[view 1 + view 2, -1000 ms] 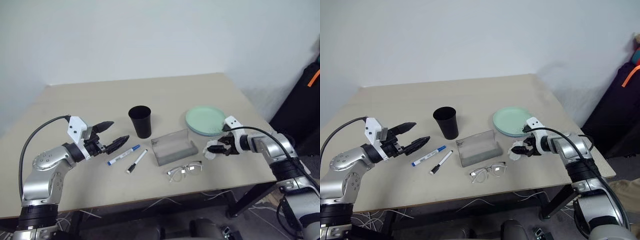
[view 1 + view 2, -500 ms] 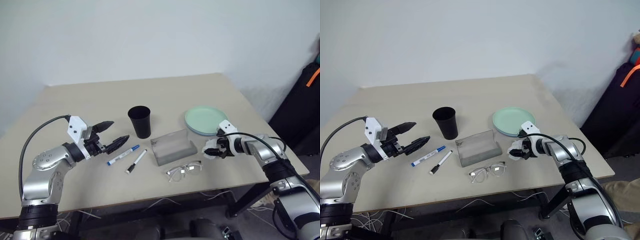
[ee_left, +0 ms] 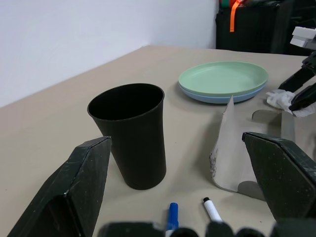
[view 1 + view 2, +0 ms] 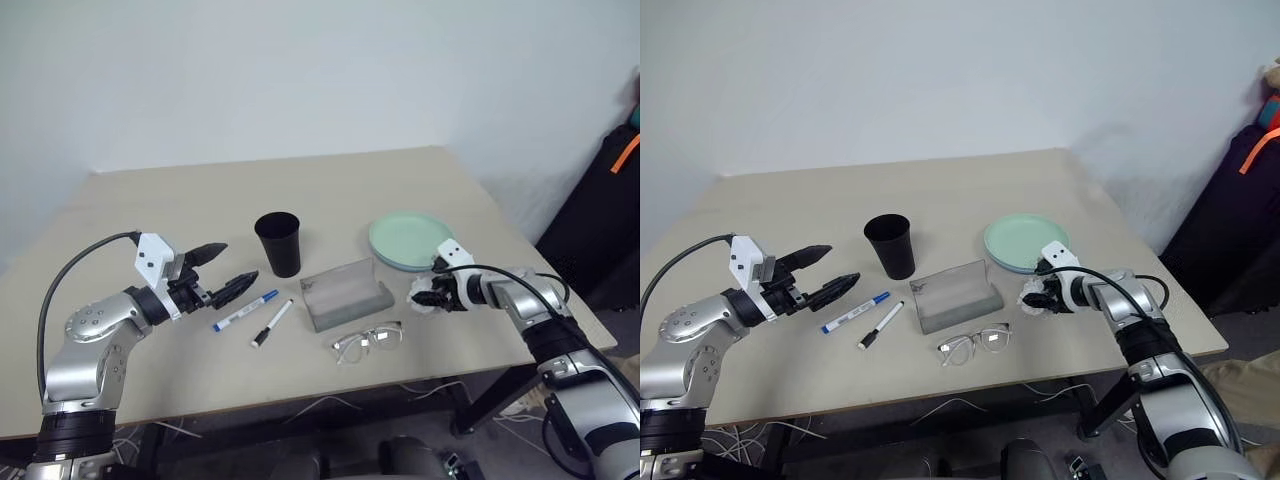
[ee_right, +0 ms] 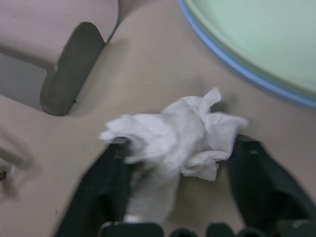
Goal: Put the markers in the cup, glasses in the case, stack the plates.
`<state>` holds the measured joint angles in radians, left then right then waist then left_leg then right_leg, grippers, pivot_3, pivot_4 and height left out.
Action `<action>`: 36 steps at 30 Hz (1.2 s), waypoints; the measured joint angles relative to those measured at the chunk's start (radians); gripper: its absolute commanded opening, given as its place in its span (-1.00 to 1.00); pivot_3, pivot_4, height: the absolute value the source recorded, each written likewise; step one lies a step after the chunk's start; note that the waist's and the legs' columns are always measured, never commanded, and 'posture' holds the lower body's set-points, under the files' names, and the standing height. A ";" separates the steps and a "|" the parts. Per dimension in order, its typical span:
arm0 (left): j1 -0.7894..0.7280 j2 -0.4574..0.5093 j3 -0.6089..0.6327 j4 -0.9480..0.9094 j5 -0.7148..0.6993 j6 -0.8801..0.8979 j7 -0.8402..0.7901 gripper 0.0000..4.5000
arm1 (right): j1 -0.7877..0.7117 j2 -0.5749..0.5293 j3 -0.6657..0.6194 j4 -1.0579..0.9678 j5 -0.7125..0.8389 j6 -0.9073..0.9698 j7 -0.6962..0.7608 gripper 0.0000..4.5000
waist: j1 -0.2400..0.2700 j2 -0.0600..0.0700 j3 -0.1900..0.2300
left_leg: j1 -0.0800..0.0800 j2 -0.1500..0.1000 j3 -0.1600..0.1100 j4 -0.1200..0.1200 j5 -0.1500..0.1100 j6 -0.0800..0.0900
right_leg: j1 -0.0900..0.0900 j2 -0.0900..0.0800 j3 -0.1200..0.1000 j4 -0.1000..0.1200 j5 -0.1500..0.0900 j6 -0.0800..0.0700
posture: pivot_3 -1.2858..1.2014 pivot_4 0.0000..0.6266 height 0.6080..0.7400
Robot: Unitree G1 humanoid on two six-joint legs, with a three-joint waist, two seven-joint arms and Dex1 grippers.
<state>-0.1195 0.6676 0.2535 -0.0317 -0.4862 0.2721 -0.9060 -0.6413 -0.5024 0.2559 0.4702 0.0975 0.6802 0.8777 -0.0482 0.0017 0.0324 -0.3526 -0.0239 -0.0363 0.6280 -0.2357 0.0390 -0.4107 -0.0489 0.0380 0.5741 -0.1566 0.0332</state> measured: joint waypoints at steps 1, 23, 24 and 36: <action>0.000 0.000 0.000 0.000 0.000 0.000 0.000 1.00 | -0.001 0.002 0.000 0.000 0.000 0.000 0.001 -0.38 | 0.000 0.000 0.000 | 0.000 0.000 0.000 0.000 0.000 0.000 | 0.000 0.000 0.000 0.000 0.000 0.000 | 0.03 -1.00 0.80; -0.025 0.000 -0.005 0.006 0.003 0.000 0.000 1.00 | -0.367 0.052 -0.121 0.252 0.014 -0.082 -0.064 -0.99 | -0.004 0.000 0.000 | 0.001 0.000 0.000 -0.002 -0.002 -0.004 | -0.001 0.000 -0.001 0.000 0.000 0.000 | 0.03 -1.00 0.80; -0.025 -0.001 -0.005 0.006 0.003 0.000 0.001 1.00 | -0.387 0.067 -0.126 0.307 0.003 -0.112 -0.094 -0.99 | -0.004 -0.001 0.000 | 0.001 0.000 -0.001 -0.002 -0.002 -0.004 | 0.000 0.000 -0.001 0.000 0.000 0.000 | 0.03 -1.00 0.80; -0.017 -0.028 -0.013 -0.011 0.003 0.000 0.022 1.00 | -0.484 0.170 -0.222 0.729 -0.045 -0.397 -0.369 0.23 | -0.004 0.000 0.000 | -0.004 -0.002 -0.003 -0.003 -0.002 0.000 | -0.002 0.000 0.003 0.000 0.002 0.000 | 0.03 -1.00 0.80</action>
<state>-0.1361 0.6395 0.2403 -0.0432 -0.4827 0.2719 -0.8840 -1.1256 -0.3320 0.0334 1.1991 0.0529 0.2836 0.5083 -0.0525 0.0014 0.0320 -0.3561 -0.0254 -0.0397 0.6246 -0.2379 0.0388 -0.4127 -0.0493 0.0405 0.5737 -0.1547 0.0331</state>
